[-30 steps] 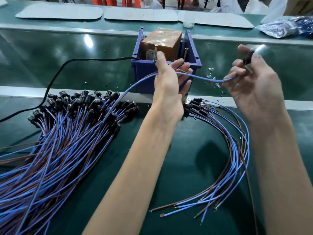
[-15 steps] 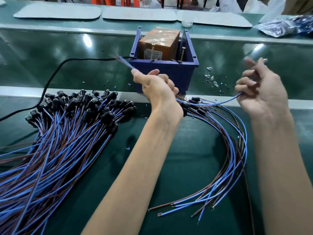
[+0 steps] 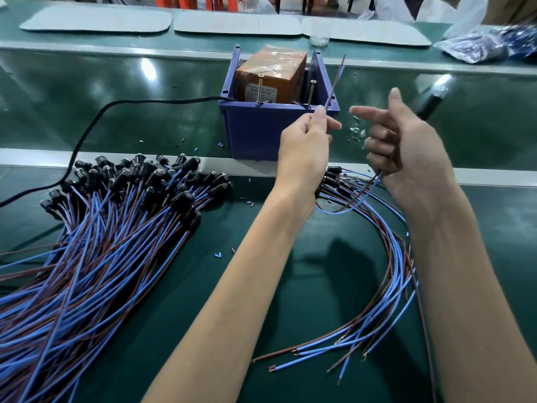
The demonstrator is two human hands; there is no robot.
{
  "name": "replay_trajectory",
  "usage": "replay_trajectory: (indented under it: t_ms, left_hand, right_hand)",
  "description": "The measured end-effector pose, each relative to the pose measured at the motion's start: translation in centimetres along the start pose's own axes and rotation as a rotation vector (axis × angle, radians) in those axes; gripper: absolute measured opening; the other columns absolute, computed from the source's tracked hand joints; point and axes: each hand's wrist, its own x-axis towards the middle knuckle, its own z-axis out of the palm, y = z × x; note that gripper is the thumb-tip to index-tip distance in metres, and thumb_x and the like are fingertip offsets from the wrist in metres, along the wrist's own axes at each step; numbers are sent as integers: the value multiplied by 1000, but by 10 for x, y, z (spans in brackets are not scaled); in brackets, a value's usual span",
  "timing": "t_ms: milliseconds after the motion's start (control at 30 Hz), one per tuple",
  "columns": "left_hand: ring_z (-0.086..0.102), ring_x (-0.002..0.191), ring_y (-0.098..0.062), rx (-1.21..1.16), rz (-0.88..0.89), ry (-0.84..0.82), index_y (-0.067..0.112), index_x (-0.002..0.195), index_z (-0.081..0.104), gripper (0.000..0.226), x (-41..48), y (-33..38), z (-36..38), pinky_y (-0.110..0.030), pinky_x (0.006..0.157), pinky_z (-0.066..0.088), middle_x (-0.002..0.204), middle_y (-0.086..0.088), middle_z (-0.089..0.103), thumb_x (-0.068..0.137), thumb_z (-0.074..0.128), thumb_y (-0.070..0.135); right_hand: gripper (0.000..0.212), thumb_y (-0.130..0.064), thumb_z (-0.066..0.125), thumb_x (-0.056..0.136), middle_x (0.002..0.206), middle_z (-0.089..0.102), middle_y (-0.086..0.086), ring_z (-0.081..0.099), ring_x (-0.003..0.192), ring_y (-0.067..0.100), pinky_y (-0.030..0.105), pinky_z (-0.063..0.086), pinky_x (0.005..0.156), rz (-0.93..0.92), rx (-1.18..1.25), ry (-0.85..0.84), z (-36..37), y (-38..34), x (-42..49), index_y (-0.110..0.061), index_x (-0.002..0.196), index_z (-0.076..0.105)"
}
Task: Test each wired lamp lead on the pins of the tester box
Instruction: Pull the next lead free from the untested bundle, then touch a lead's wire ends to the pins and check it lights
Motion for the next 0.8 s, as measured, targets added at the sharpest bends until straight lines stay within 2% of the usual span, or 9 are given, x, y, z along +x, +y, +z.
replay_trajectory:
  t_ms: [133,233,300,333,367,433,567,700,800]
  left_hand:
    - [39,46,-5,108,10,-72,19,69,57,36,0,-3,0,-24,50,30,53,8,46,102,44,26]
    - [51,50,-13,227,44,-93,16,71,56,33,2,-7,-2,-31,62,44,63,-2,60,101,46,25]
    - [62,65,-27,297,59,-104,13,76,61,31,4,-8,-4,-40,78,54,80,-13,69,100,47,27]
    - [66,77,-32,314,63,-96,11,80,64,30,5,-8,-6,-43,84,54,85,-16,71,99,49,28]
    - [66,86,-35,334,71,-77,11,83,68,30,7,-8,-9,-45,86,53,88,-16,71,98,51,30]
    - [66,92,-36,383,107,-21,14,84,71,29,9,-8,-13,-44,87,53,87,-12,72,96,52,32]
    - [69,86,-29,434,179,98,25,68,66,32,16,-5,-26,-41,84,54,76,-1,72,96,52,31]
    - [62,48,-10,371,210,146,24,69,64,28,20,0,-44,-38,77,58,51,8,63,95,55,26]
    - [54,37,-4,359,262,242,26,76,61,18,22,6,-57,-29,64,57,47,12,61,93,57,23]
  right_hand:
    - [17,-23,65,89,57,50,-9,26,40,1,11,19,33,-69,-128,4,12,9,-6,-12,80,72]
    - [18,-15,68,86,56,62,-4,40,38,1,11,25,33,-62,-115,45,20,13,-9,-14,68,70]
    - [20,-10,67,86,54,63,-3,49,41,2,12,28,32,-50,-85,65,22,13,-10,-13,66,68]
    - [24,-10,67,86,54,64,-4,52,43,2,11,27,32,-47,-90,69,21,13,-10,-14,63,68]
    - [26,-11,67,87,55,65,-5,56,47,1,11,25,32,-49,-107,66,21,13,-10,-15,61,67]
    - [26,-11,66,88,59,68,-5,63,55,1,10,23,33,-59,-136,45,20,13,-10,-15,63,65]
    - [26,-11,58,94,65,70,-5,71,64,8,11,26,34,-58,-169,45,21,15,-10,-15,68,57]
    - [19,-11,54,96,64,71,-5,67,57,3,10,29,35,-60,-176,48,21,15,-10,-15,78,59]
    - [16,-12,55,95,60,68,-9,56,50,-2,10,28,38,-72,-238,53,19,17,-8,-20,88,66]
